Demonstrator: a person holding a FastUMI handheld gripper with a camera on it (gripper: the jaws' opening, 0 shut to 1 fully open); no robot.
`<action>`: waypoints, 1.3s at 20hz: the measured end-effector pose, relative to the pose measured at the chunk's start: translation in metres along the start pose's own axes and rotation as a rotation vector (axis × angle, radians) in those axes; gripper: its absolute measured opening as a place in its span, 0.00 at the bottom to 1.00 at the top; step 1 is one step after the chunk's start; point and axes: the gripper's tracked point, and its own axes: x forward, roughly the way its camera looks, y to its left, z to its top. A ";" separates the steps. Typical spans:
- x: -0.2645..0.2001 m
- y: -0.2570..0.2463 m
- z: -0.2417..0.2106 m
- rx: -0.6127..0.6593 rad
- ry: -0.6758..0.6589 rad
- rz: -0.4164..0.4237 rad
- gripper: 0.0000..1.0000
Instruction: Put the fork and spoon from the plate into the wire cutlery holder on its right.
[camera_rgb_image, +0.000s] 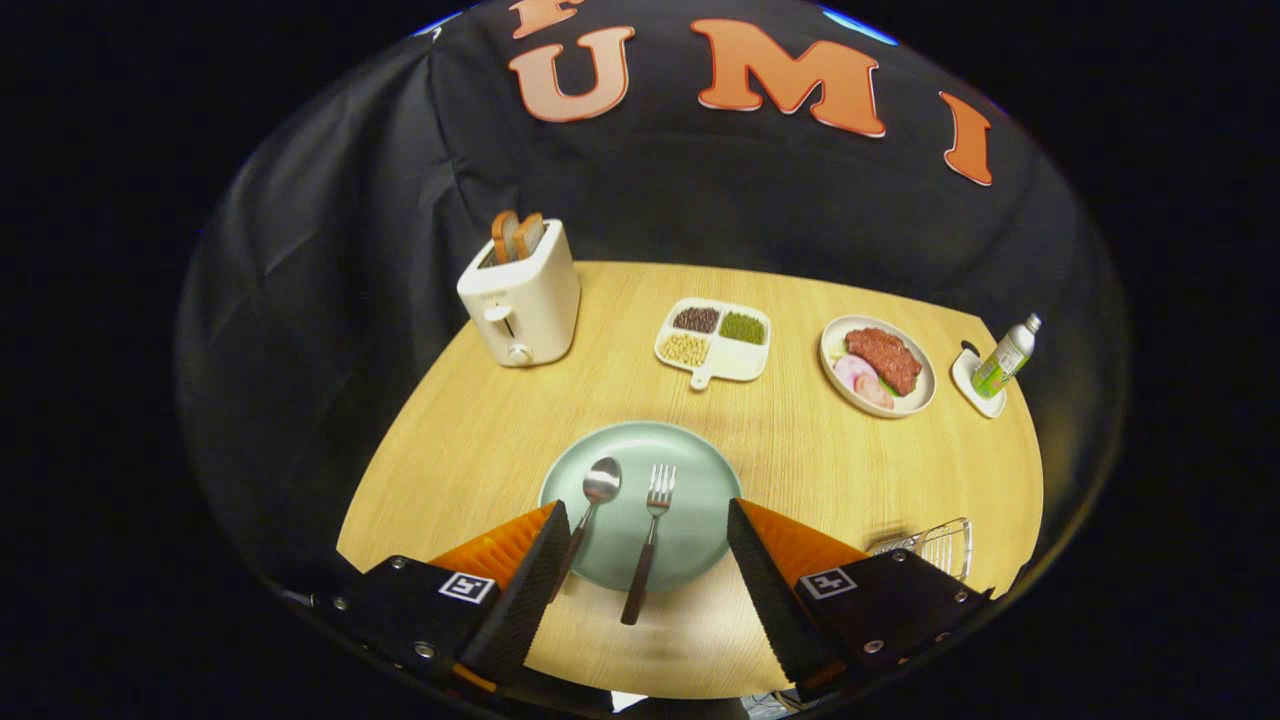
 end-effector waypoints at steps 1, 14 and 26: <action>0.007 0.000 -0.007 -0.014 0.030 -0.005 0.95; 0.091 -0.001 -0.067 -0.034 0.391 -0.012 0.73; 0.117 -0.005 -0.094 0.016 0.512 -0.057 0.11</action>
